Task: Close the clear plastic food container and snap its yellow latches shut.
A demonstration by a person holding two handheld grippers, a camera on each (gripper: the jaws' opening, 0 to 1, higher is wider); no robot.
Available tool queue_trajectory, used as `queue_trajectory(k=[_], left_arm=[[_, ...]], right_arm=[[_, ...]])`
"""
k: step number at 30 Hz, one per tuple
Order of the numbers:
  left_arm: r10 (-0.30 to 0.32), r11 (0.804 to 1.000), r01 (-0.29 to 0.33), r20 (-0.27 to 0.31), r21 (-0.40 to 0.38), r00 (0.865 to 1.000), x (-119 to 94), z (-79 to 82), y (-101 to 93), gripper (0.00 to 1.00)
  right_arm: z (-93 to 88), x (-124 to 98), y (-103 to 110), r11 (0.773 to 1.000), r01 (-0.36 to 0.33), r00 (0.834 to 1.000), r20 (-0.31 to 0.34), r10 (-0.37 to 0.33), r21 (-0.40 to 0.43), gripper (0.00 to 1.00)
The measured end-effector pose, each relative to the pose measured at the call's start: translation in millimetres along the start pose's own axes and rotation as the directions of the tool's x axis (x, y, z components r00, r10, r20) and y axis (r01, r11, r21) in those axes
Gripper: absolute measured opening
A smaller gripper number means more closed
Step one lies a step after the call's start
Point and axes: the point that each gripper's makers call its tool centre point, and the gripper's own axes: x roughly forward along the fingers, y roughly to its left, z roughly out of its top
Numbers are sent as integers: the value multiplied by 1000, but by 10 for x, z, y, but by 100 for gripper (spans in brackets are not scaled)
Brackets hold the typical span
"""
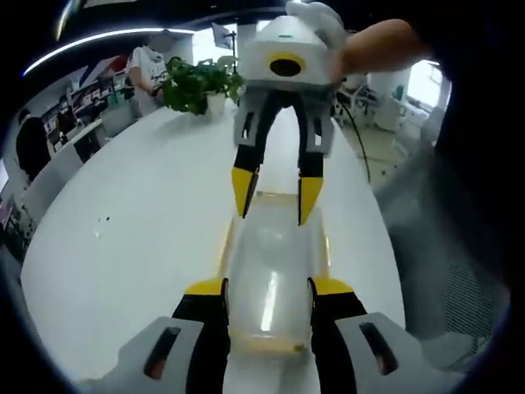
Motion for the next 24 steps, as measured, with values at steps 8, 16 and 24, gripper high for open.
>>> queue_trajectory(k=[8,16,24], left_arm=[[-12,1000,12,18,7,1000,104,111,30,35],[-36,998,36,-2,48,999,218,138,-70,35],[-37,997,36,6,64,999,250,180,-94,33]], right_arm=[[130,81,12,1000,-17,1000,13,17,-1,30],[143,111,9,1000,-25,1000,3,25,-8,30],[196,123,-3,999,-36,999,12,36,-5,31]])
